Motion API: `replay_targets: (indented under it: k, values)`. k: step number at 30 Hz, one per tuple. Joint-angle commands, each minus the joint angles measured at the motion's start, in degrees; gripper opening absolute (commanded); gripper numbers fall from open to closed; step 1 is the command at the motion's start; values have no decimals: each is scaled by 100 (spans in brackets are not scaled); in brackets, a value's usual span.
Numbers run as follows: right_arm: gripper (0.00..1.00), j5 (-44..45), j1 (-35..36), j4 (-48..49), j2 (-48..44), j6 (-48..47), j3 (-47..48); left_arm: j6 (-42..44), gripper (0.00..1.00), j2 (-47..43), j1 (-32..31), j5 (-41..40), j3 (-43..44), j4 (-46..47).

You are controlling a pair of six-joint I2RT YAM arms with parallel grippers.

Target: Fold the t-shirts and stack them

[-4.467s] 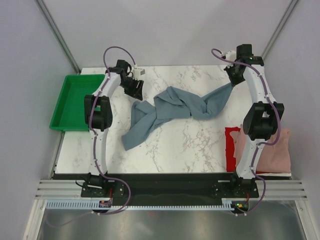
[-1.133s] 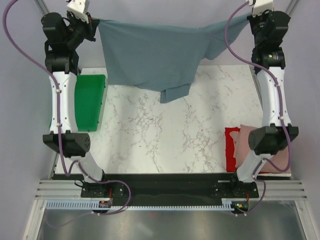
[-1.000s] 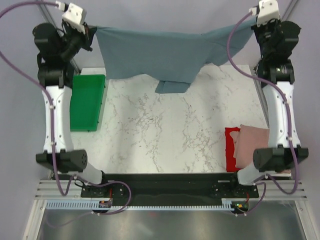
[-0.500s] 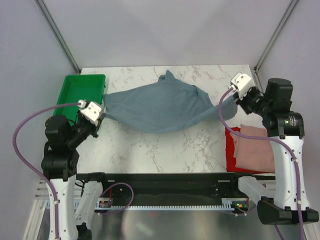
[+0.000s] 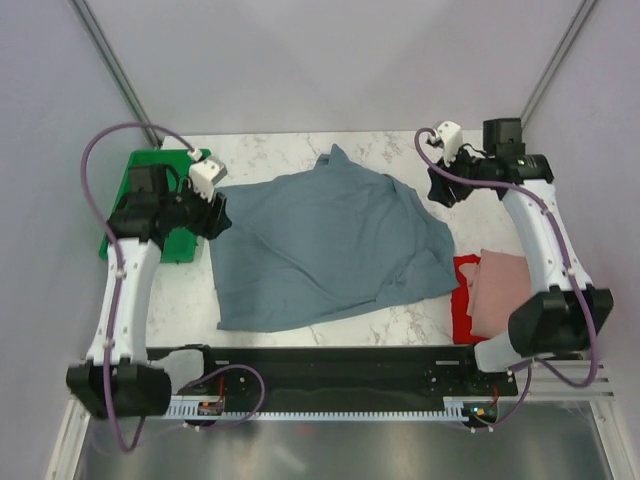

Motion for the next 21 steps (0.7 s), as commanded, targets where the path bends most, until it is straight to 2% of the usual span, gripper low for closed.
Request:
replay_targets:
  k: [1, 6, 7, 11, 15, 18, 21]
  values:
    - [56, 67, 236, 743, 854, 397, 536, -491, 58, 1433, 27, 202, 806, -227]
    - [56, 181, 412, 893, 2568, 677, 1756, -1037, 56, 3077, 27, -96, 2061, -174]
    - [56, 207, 430, 919, 3049, 756, 2237, -1185, 54, 3567, 36, -219, 2230, -174]
    - [56, 400, 456, 1068, 4168, 1239, 3687, -1380, 52, 4447, 27, -475, 3038, -183]
    - [58, 725, 518, 1551, 5109, 1661, 4647, -1608, 50, 5073, -25, -414, 3461, -192]
    - [59, 1041, 675, 1938, 5751, 1811, 5201, -1416, 47, 5363, -253, -580, 3488, -235]
    - [59, 1104, 851, 2298, 6182, 1855, 5309, -1205, 42, 5557, -631, -607, 3374, -367]
